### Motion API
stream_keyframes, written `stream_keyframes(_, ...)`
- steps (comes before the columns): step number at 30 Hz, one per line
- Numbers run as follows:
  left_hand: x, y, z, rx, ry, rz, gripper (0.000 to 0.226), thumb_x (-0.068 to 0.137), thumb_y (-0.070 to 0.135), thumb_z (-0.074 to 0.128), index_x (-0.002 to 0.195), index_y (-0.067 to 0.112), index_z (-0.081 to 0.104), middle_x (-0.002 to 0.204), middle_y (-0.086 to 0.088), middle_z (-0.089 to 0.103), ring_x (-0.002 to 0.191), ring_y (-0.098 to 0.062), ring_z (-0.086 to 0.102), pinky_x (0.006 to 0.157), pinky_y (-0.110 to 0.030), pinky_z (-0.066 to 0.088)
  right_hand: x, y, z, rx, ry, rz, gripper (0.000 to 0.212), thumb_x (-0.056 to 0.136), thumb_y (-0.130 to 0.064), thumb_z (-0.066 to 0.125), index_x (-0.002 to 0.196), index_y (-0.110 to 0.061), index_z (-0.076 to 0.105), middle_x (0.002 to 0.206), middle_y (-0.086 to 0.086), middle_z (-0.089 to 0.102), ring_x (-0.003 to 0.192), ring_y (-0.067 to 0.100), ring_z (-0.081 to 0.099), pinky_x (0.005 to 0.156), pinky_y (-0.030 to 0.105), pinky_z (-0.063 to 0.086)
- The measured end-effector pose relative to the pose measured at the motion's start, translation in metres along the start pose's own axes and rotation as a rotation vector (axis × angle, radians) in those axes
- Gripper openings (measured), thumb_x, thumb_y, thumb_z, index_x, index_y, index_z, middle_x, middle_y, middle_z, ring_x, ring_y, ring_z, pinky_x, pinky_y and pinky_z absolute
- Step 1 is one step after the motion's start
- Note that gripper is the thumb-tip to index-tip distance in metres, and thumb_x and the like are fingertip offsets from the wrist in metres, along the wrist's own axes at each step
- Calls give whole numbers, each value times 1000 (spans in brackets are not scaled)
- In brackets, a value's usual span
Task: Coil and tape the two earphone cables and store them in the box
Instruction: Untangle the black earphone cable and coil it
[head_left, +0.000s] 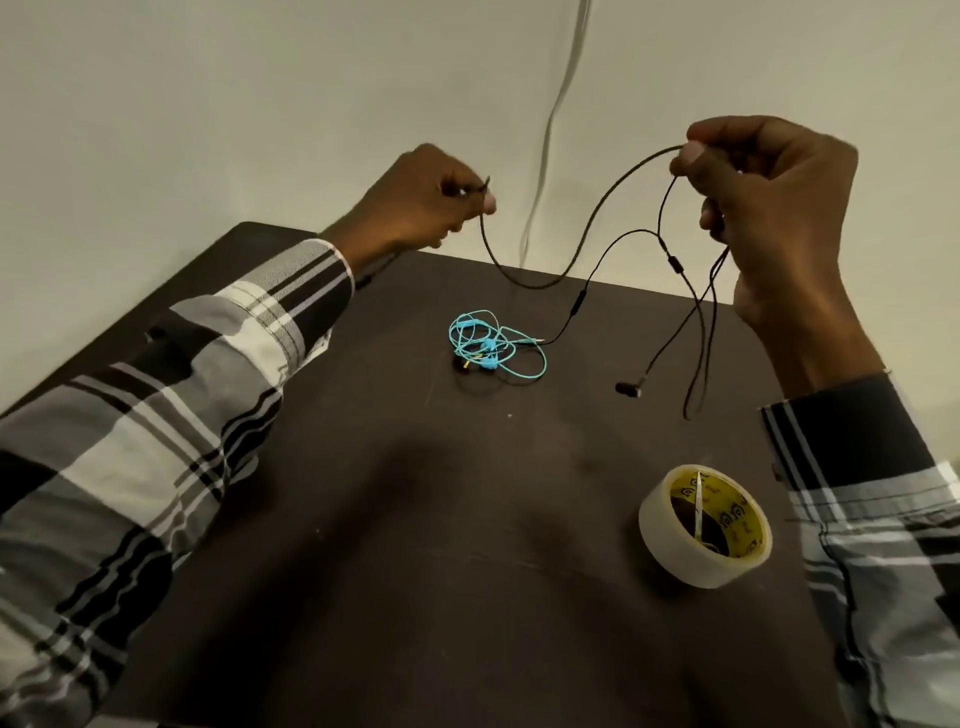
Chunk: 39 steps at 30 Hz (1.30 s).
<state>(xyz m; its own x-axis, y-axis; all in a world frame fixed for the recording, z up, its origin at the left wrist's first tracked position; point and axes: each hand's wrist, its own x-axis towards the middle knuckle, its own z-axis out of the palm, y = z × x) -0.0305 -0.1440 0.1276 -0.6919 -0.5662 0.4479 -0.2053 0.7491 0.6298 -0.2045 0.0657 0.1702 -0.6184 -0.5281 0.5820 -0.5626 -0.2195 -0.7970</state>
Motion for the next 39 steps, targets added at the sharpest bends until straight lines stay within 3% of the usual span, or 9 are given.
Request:
stream_keyframes(7,-47,-40,17,250,-553,-120,6,89,25,69,87,21,73,72,9,68,64,1,56,65,-23,41,11,-32,-18,-18,-26,-261,19,94,-23,63,103,-8,71,88,5,74,61,6,58,53,22,42)
stream_keyframes(12,-74,-47,20,28,-905,-222,34,82,5,75,112,20,69,104,-4,74,89,-6,68,88,-30,54,11,-42,-25,2,-81,-301,20,94,-25,63,103,-9,70,86,-2,74,61,11,56,54,23,41)
stream_keyframes(14,-73,-41,16,-40,-866,-219,37,84,4,72,117,18,66,109,-3,73,96,-9,69,96,-39,53,8,-44,-25,11,-121,-287,21,94,-24,64,103,-7,71,85,-3,74,60,13,54,52,23,39)
stream_keyframes(17,-68,-19,15,-75,-587,-126,33,89,15,69,122,17,66,109,0,72,103,-13,68,98,-40,52,3,-46,-24,-6,-186,-265,21,94,-25,65,104,-7,70,85,-3,75,55,12,53,50,22,38)
stream_keyframes(24,-60,70,39,-486,-143,-19,44,89,30,70,129,15,60,95,-7,69,80,-23,70,75,-37,59,-5,-48,-26,-2,-368,-222,14,97,-23,63,101,-12,69,80,-4,73,65,16,63,56,26,44)
stream_keyframes(27,-53,95,45,-460,-81,25,30,89,35,69,113,16,70,80,-3,66,67,-17,65,66,-34,59,-9,-45,-25,18,-431,-191,10,97,-24,63,99,-15,68,79,-4,72,70,17,65,59,27,46)
stream_keyframes(31,-50,102,51,-490,-62,-25,28,87,33,73,92,6,72,83,-12,73,69,-19,72,65,-34,57,-14,-41,-28,57,-455,-147,8,98,-24,62,98,-18,68,80,-4,72,76,18,67,64,29,50)
stream_keyframes(35,-52,92,47,-642,-41,-122,13,85,13,74,93,6,66,88,-12,74,84,-23,74,76,-42,59,-20,-33,-34,80,-483,-97,7,96,-21,64,96,-17,69,82,0,72,80,20,67,67,33,52)
stream_keyframes(39,-50,84,31,-654,-44,-195,11,92,2,59,101,9,59,82,-7,69,75,-19,72,77,-45,59,-34,-18,-41,101,-545,42,16,91,-27,65,91,-13,71,77,2,70,76,21,66,66,34,54)
